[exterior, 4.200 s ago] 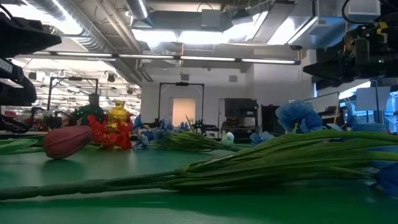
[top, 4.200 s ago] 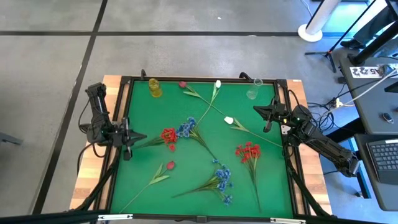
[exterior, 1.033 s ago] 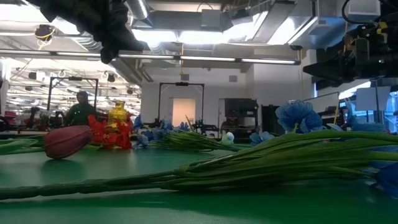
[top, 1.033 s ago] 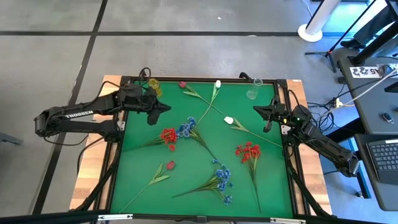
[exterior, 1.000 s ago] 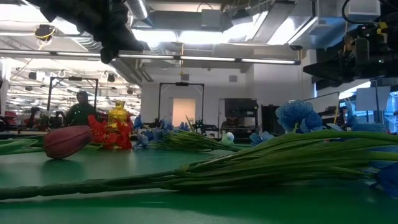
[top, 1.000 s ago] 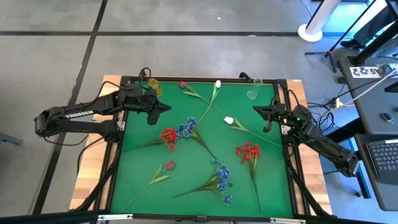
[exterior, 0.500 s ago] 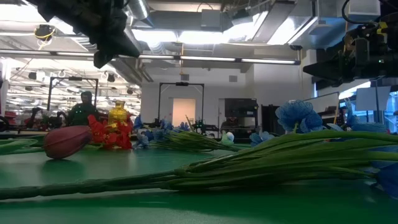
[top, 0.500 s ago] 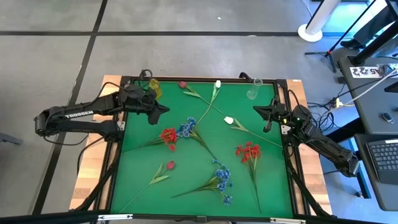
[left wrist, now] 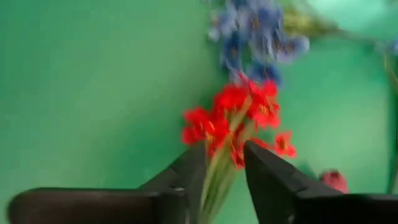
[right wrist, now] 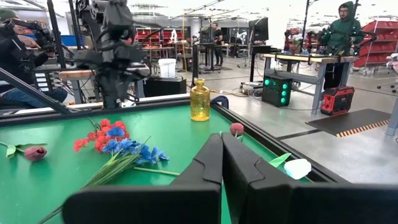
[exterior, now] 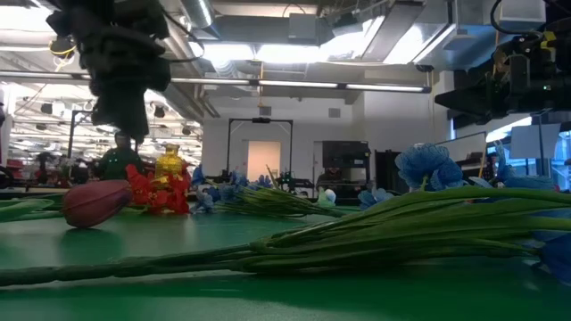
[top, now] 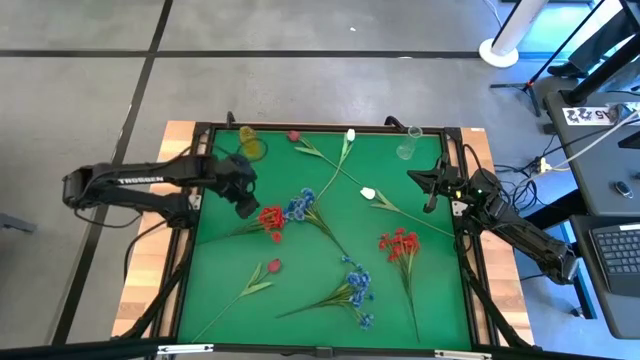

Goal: Sort flowers into vase by color
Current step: Put the left orange flowers into the yellow vase

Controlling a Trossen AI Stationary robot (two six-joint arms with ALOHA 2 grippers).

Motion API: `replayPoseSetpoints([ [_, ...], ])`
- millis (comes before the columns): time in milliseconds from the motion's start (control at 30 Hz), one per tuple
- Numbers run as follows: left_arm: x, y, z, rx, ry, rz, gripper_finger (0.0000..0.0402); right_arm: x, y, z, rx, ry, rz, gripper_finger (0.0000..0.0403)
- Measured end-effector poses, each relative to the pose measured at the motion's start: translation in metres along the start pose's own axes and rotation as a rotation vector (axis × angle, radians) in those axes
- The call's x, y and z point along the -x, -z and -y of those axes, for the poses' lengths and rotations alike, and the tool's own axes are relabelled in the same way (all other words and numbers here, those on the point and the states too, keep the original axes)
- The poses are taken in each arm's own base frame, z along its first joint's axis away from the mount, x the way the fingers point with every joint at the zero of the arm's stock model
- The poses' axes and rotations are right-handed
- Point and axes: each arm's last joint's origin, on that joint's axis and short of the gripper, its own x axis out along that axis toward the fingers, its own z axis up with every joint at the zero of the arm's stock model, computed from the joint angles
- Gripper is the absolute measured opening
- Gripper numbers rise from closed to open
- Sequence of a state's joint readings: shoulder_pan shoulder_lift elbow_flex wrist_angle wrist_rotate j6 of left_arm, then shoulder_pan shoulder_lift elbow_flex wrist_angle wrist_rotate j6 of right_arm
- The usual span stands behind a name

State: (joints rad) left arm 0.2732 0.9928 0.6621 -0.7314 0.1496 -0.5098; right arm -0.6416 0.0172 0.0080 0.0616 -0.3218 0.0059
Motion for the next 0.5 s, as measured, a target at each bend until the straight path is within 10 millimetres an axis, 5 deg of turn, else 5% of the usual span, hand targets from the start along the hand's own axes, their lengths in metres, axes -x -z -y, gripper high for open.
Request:
replayPoseSetpoints([
  [233,-0.007,0.016,0.025,-0.142,0.045,-0.069,0.0189,0.0,0.0,0.0,0.0,0.0,0.0,0.0001],
  [500,-0.007,0.037,0.038,-0.236,-0.113,-0.042,0.0224,0.0,0.0,0.0,0.0,0.0,0.0,0.0001],
])
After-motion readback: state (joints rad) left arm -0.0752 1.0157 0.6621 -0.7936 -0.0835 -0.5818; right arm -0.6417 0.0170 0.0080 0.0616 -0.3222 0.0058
